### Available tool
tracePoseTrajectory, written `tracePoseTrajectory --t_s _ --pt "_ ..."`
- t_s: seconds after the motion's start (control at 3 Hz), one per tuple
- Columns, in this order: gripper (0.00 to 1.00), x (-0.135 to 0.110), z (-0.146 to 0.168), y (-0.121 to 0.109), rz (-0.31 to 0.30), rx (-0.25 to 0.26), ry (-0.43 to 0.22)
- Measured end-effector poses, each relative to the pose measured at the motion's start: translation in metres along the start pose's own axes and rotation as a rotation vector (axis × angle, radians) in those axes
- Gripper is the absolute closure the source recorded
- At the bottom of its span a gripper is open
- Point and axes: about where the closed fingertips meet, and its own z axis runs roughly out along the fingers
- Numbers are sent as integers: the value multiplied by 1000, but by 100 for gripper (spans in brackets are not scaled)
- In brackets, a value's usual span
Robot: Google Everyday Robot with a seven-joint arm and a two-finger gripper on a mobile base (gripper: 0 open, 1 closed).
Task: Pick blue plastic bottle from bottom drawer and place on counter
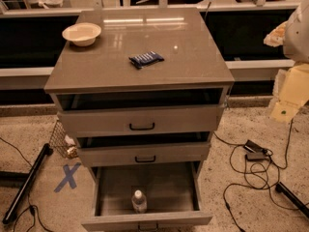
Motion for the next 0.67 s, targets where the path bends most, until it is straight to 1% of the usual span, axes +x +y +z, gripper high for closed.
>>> tracePoseTrajectory --t_s 0.33,0.67 --pt "0 0 0 0 0 0 0" --pt "0 3 17 -2 0 -33 -8"
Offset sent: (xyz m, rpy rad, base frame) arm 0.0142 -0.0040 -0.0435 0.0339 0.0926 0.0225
